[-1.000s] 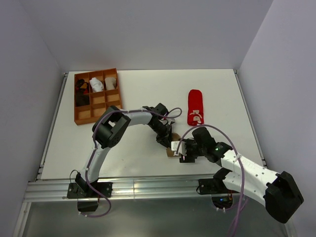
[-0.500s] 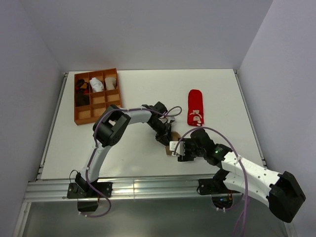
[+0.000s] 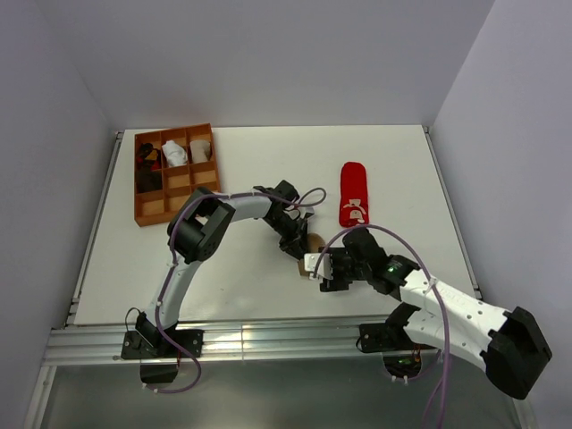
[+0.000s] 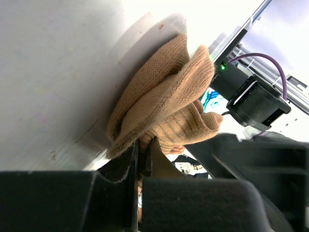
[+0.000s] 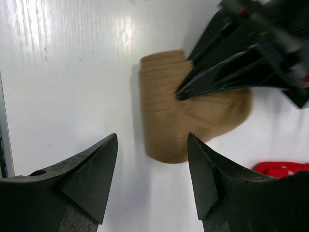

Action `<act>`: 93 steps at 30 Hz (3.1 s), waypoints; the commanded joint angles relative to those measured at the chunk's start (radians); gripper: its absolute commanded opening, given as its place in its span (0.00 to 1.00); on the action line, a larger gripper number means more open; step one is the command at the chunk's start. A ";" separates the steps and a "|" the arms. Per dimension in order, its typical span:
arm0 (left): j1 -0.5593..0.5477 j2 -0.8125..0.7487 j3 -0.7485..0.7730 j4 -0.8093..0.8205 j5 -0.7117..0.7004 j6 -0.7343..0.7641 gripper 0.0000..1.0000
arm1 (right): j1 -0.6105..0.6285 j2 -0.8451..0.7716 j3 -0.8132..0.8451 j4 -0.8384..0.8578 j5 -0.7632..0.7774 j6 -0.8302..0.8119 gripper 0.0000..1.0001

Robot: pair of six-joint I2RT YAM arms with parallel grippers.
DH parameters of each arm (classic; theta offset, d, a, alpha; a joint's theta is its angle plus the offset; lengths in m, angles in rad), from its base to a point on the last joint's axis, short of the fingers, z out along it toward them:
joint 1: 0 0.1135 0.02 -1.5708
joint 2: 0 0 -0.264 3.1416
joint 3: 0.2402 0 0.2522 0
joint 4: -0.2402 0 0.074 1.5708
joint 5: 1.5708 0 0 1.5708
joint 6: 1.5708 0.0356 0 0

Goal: Roll the socks
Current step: Roll the sock at the center of the board.

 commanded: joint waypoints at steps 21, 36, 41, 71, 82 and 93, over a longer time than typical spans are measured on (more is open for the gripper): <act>0.034 0.088 -0.054 -0.094 -0.186 0.073 0.00 | 0.006 0.277 -0.057 0.290 0.060 -0.097 0.66; 0.058 -0.067 -0.156 0.106 -0.175 -0.045 0.23 | -0.080 0.463 0.152 -0.004 -0.091 -0.064 0.20; 0.100 -0.174 -0.273 0.263 -0.230 -0.143 0.32 | -0.144 0.596 0.270 -0.206 -0.194 -0.104 0.20; -0.184 -0.710 -0.746 0.965 -0.886 0.258 0.54 | -0.333 1.375 1.013 -0.969 -0.361 -0.080 0.23; -0.207 -0.575 -0.673 0.891 -0.617 0.338 0.56 | -0.354 1.421 1.037 -0.963 -0.342 -0.031 0.24; -0.207 -0.503 -0.644 0.842 -0.491 0.323 0.54 | -0.359 1.422 1.057 -0.920 -0.320 0.051 0.24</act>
